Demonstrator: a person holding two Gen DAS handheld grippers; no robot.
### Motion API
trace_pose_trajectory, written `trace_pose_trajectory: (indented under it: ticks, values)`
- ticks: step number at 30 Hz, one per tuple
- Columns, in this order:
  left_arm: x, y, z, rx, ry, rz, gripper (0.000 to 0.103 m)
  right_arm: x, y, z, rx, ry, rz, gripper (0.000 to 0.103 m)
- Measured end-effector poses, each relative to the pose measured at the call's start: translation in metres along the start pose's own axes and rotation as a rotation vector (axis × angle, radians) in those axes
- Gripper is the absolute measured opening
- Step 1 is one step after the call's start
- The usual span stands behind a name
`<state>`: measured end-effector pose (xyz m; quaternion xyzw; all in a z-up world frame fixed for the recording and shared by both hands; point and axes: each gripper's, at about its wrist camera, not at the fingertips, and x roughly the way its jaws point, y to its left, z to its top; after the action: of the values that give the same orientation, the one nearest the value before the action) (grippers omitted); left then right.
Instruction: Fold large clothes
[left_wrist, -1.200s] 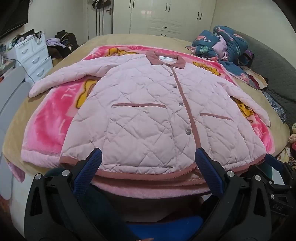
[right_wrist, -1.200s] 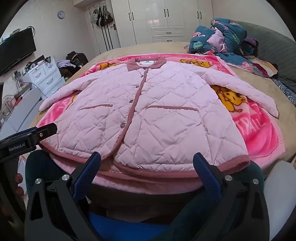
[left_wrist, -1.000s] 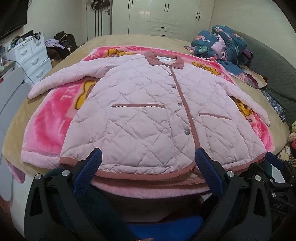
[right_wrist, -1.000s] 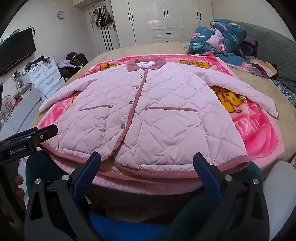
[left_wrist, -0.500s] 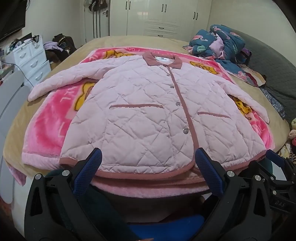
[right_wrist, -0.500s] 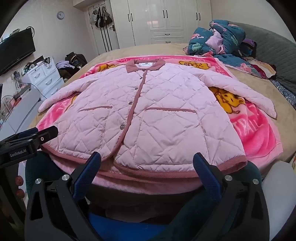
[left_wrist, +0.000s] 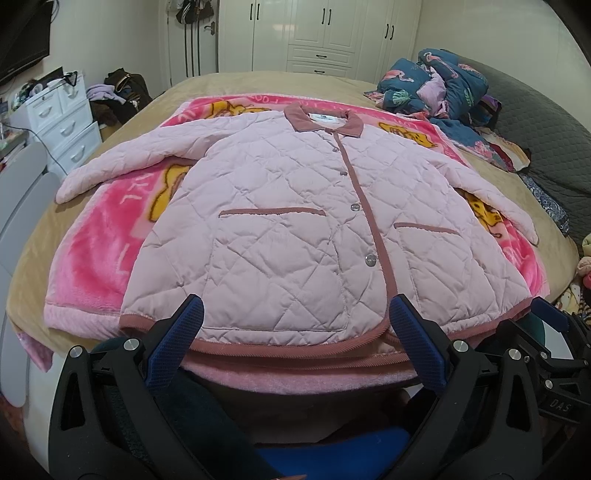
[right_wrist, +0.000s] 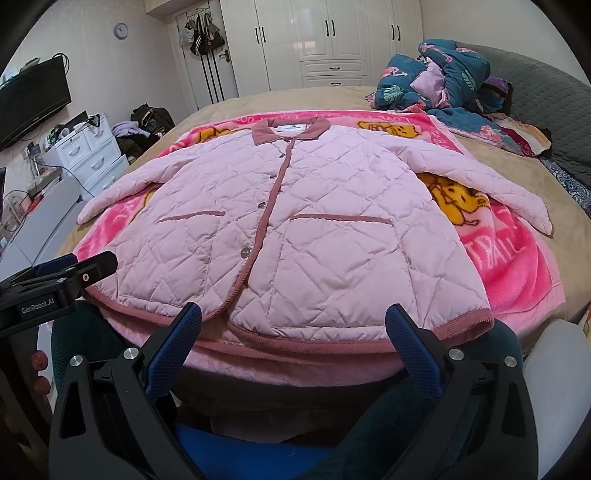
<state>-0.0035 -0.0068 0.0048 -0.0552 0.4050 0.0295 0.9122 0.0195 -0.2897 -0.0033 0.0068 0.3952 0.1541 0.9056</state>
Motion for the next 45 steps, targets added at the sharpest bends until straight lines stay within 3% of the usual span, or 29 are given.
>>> trace_pose_trajectory:
  ticks: [36,45]
  values:
    - [0.000,-0.001,0.001,0.002,-0.002,0.011,0.094,0.009,0.000,0.001,0.004,0.022,0.019,0.099]
    - [0.016,0.002,0.014,-0.001,0.004,0.015,0.094,0.019,-0.003,0.013,0.005,0.044,0.031,0.099]
